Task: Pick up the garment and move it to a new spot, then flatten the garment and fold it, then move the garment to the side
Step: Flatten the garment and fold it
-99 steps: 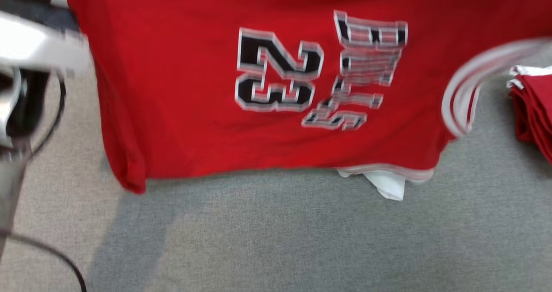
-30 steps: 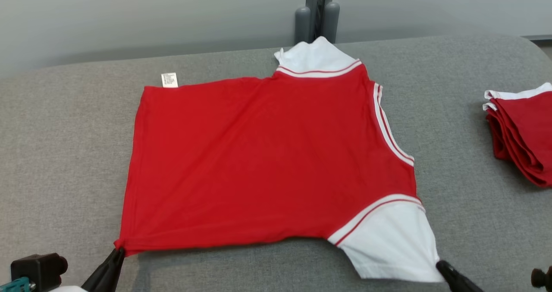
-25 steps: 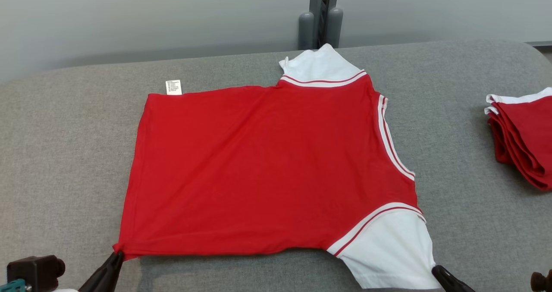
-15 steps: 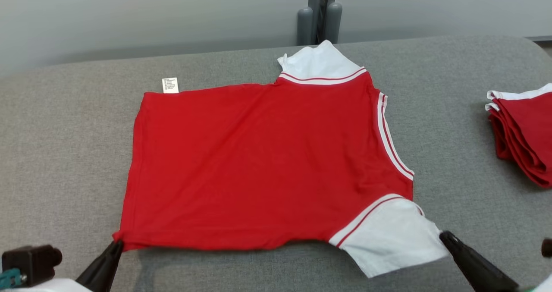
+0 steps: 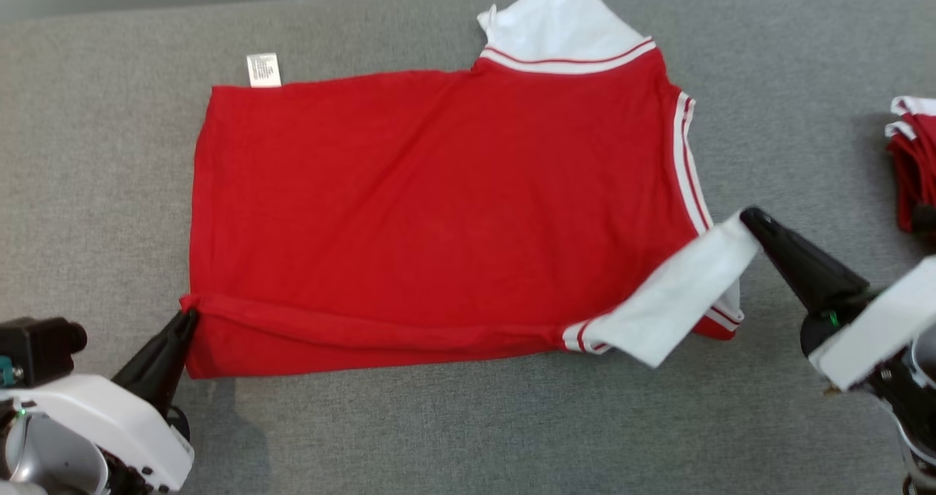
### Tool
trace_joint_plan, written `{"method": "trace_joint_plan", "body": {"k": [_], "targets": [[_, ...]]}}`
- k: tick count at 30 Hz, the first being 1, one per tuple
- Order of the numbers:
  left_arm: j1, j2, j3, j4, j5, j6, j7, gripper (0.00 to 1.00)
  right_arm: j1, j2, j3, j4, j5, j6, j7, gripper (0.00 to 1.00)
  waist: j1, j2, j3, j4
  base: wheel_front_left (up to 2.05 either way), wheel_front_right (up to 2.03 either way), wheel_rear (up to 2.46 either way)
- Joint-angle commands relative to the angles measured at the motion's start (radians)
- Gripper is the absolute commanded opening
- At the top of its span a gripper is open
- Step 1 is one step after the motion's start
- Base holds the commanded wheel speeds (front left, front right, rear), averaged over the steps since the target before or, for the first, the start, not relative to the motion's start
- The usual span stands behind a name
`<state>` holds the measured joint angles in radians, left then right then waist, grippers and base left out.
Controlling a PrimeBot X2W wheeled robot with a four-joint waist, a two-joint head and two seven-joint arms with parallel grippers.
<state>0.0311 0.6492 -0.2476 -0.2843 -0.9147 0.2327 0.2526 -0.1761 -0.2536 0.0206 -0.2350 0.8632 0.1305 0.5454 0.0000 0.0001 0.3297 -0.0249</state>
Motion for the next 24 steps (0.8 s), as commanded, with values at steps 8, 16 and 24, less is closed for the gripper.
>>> {"method": "trace_joint_plan", "body": {"k": [8,16,24], "targets": [[-0.120,-0.028,-0.012,0.081,0.016,-0.036,-0.026,0.00,-0.225,-0.067,0.107,0.205,0.048,0.000,-0.098,0.00,0.0000,-0.0001,0.109,0.029,0.00,0.00,0.00],[-0.164,-0.056,-0.027,0.135,0.018,-0.054,-0.050,0.00,-0.335,-0.109,0.227,0.369,0.093,0.000,-0.202,0.00,0.0000,-0.0001,0.132,0.041,0.00,0.00,0.00],[-0.154,-0.108,-0.029,0.155,-0.013,-0.074,-0.088,1.00,-0.372,-0.133,0.286,0.430,0.136,0.000,-0.404,1.00,0.0000,-0.0001,0.132,0.044,0.00,0.00,0.00]]}}
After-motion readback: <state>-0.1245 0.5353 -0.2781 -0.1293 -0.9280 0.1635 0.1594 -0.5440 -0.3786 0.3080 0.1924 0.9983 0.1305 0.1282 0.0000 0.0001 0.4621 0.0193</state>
